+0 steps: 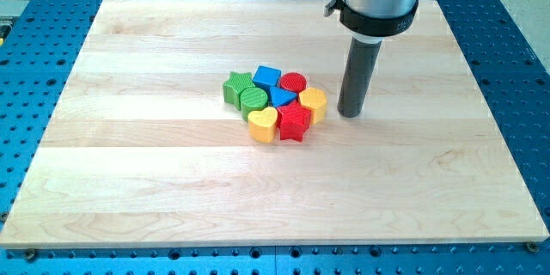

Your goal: Place the triangle at the top left corner of the board

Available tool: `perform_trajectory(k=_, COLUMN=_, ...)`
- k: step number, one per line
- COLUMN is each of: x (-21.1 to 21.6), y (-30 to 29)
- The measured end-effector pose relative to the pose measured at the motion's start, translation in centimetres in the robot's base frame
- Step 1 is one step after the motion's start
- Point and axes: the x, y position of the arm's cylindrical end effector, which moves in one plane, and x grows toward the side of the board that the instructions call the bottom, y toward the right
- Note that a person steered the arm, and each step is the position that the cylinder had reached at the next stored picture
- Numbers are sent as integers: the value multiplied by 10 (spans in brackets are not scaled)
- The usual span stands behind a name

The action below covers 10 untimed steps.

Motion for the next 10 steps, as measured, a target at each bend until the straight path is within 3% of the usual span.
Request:
perform_trajectory(k=7, x=-2, y=1)
perform_trajectory(k=10, x=17, y=-109)
